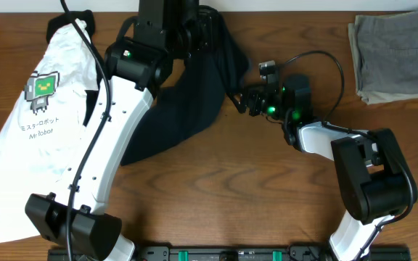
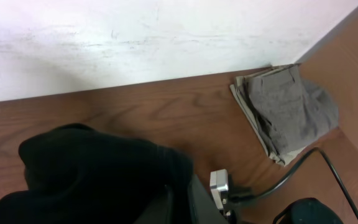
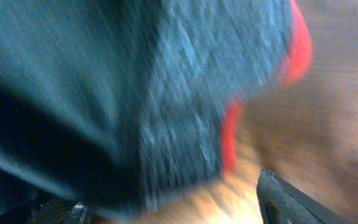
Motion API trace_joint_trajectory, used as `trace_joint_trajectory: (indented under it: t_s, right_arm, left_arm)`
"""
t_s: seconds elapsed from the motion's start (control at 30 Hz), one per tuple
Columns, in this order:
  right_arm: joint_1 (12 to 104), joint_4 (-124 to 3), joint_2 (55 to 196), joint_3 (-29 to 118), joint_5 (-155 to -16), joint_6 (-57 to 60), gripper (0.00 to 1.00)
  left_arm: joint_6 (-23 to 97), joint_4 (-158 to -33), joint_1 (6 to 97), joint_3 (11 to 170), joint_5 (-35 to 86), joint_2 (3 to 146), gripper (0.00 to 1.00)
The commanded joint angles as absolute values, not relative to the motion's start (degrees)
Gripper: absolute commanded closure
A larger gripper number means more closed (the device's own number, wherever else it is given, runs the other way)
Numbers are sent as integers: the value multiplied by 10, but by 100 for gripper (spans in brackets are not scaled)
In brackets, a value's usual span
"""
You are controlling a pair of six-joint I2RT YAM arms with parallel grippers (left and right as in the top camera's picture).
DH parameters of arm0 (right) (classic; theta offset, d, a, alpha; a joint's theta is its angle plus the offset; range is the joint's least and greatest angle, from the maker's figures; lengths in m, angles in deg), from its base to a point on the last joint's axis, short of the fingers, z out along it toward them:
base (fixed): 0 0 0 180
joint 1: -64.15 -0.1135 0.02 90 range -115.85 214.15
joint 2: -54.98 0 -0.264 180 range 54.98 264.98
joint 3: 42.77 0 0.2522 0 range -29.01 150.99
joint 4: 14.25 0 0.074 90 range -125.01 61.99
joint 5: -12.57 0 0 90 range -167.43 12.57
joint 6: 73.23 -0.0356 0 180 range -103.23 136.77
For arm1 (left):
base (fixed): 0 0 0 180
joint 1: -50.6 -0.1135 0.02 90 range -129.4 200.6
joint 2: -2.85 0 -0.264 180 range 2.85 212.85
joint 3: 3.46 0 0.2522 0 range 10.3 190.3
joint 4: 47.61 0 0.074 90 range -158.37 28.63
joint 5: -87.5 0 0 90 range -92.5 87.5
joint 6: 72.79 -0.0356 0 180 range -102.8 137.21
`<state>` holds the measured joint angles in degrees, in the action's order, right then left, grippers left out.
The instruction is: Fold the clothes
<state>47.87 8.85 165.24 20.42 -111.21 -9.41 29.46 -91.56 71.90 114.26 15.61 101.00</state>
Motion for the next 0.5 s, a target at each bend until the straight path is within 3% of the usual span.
trace_joint_trajectory:
  t_s: [0.0, 0.1, 0.17, 0.2, 0.27, 0.33, 0.47]
  right_arm:
    - [476, 113, 1655, 203, -1133, -105, 22]
    - [476, 137, 1655, 203, -1139, -119, 27]
    - [476, 149, 1655, 203, -1142, -126, 38]
    - [476, 151, 1655, 203, -1144, -126, 49]
    - [477, 151, 1655, 203, -1149, -126, 81]
    - [484, 151, 1654, 203, -1159, -126, 99]
    - [533, 145, 1624, 204, -1215, -146, 99]
  left_arm:
    - [302, -911, 722, 1151, 166, 996, 94]
    - [302, -911, 722, 1151, 166, 996, 94]
    - [302, -911, 722, 1151, 166, 996, 94]
    - [302, -911, 722, 1151, 166, 996, 94]
    - [302, -911, 722, 1151, 165, 996, 94]
    - [302, -911, 722, 1151, 163, 996, 94]
    - [299, -918, 722, 1151, 157, 996, 94]
